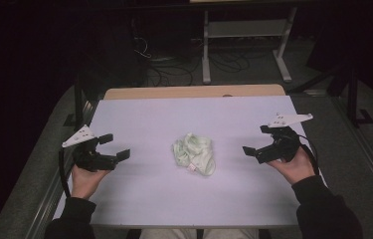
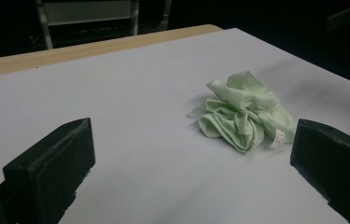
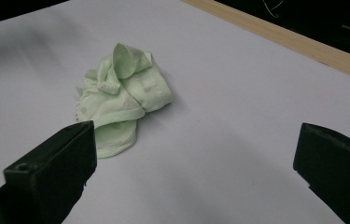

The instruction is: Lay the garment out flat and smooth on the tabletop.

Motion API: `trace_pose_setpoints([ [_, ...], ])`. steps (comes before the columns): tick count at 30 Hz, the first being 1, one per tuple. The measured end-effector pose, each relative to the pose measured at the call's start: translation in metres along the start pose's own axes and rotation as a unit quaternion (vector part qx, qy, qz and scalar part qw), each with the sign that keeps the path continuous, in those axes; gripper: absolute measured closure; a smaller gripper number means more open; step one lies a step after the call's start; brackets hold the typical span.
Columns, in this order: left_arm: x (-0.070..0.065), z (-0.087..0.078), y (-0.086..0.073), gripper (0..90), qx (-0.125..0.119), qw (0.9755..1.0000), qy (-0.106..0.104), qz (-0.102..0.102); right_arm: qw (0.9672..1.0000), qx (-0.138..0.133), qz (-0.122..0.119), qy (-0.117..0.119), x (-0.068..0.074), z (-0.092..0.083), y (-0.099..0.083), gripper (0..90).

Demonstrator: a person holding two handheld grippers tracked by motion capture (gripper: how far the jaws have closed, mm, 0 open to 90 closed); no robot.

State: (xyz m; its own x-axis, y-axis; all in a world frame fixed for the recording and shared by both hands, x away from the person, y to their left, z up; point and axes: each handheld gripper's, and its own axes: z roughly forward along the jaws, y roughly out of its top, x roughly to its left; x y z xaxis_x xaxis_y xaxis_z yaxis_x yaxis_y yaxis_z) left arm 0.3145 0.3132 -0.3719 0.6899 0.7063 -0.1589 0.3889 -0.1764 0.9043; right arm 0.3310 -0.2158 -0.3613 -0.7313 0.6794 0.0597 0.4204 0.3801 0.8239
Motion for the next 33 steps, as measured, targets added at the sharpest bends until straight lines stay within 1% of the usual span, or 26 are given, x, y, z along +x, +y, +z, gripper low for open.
trace_pose_setpoints([
  [5, 0.0, 0.009, 0.006, 0.0, -0.007, 0.9999, -0.012, -0.002, 0.9999, 0.0, -0.01, 0.009, 0.004, 0.005, 0.008, 0.0],
  [11, -0.002, 0.016, 0.01, 0.0, 0.0, 0.9999, -0.017, 0.004, 0.9997, 0.008, -0.019, 0.012, 0.006, 0.008, 0.018, 0.0],
  [14, -0.004, 0.02, 0.014, 0.0, 0.004, 0.9998, -0.02, 0.008, 0.9997, 0.008, -0.02, 0.014, 0.006, 0.008, 0.023, 0.0],
  [18, -0.003, 0.023, 0.015, 0.0, 0.007, 0.9997, -0.022, 0.008, 0.9996, 0.01, -0.022, 0.017, 0.006, 0.01, 0.026, 0.0],
  [24, -0.003, 0.031, 0.019, 0.0, 0.009, 0.9996, -0.025, 0.007, 0.9992, 0.016, -0.027, 0.024, 0.005, 0.017, 0.034, 0.0],
  [28, -0.003, 0.036, 0.022, 0.0, 0.011, 0.9995, -0.028, 0.009, 0.9988, 0.02, -0.031, 0.03, 0.005, 0.021, 0.039, 0.0],
  [29, -0.003, 0.039, 0.023, 0.0, 0.019, 0.9993, -0.029, 0.012, 0.9988, 0.022, -0.032, 0.031, 0.006, 0.022, 0.04, 0.0],
  [33, -0.002, 0.043, 0.025, 0.0, 0.02, 0.9993, -0.03, 0.014, 0.9986, 0.023, -0.035, 0.033, 0.006, 0.025, 0.044, 0.0],
])
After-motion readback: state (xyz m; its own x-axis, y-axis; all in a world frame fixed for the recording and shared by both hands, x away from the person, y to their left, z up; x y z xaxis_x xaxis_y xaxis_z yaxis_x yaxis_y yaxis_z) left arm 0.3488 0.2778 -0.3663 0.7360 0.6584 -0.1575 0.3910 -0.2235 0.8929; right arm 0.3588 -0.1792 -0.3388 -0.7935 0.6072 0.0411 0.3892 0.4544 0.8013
